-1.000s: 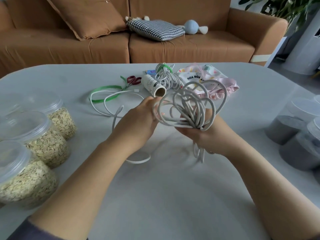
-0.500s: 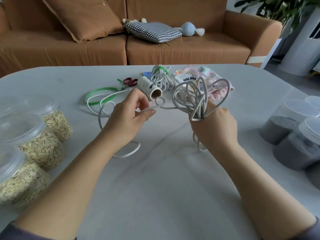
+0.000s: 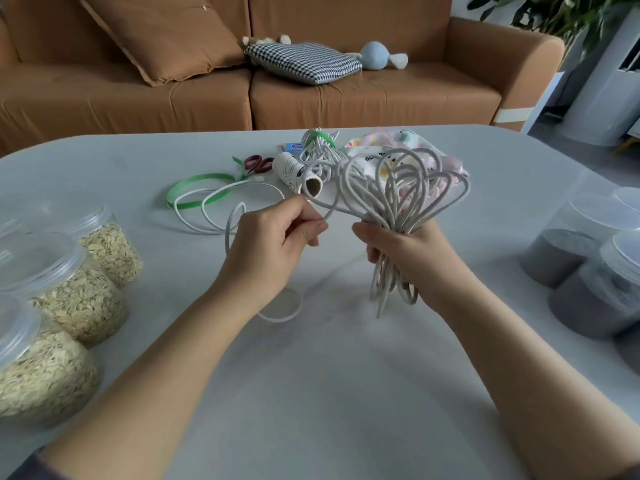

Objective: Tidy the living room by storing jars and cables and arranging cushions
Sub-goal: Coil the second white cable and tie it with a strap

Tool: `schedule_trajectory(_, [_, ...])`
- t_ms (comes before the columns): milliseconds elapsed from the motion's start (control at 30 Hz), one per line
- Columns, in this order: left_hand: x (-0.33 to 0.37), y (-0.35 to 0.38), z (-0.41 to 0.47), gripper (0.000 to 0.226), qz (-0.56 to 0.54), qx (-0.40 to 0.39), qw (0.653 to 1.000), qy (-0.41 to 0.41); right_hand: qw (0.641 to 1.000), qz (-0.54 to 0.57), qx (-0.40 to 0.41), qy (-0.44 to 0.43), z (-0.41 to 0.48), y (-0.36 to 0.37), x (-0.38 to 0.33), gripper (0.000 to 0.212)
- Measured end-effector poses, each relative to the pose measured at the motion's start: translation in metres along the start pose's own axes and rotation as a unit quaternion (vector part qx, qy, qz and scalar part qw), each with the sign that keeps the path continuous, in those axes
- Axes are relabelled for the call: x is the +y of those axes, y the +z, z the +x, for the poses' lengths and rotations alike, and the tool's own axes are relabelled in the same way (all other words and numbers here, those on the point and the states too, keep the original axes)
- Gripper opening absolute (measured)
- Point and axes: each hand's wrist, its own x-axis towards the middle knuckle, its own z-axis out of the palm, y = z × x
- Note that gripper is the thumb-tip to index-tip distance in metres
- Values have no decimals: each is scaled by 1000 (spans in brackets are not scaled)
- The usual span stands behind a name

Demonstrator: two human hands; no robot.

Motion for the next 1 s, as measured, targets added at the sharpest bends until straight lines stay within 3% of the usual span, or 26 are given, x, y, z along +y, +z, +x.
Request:
schedule_trajectory(133, [7, 2, -2, 12, 9, -16, 1000, 12, 984, 166, 13, 71, 2, 6, 7, 20])
schedule_trajectory(267, [2, 0, -2, 13, -44, -34, 995, -89, 950, 290, 56, 97, 3, 4, 7, 16])
schedule_trajectory(500, [5, 6, -4, 19, -33, -93, 989, -108, 979, 202, -6, -17, 1, 17, 10, 16])
schedule_trajectory(633, [8, 9, -5, 19, -36, -133, 983, -123, 978, 192, 85, 15, 3, 17, 15, 13])
schedule_trajectory(733, [3, 8, -6, 26, -81, -202, 958, -188, 942, 295, 144, 69, 9, 6, 10, 13])
schedule_trajectory(867, [-2, 1, -4, 25, -233, -233, 907, -261, 805, 583, 74, 74, 10, -15, 1, 41])
schedule_trajectory(900, [-4, -2, -3, 21, -267, -227, 897, -269, 793, 598, 51, 104, 10, -20, -1, 42])
schedule_trajectory(1000, [-14, -13, -1, 14, -402, -202, 846, -288, 808, 532, -83, 238, 14, -30, 4, 37])
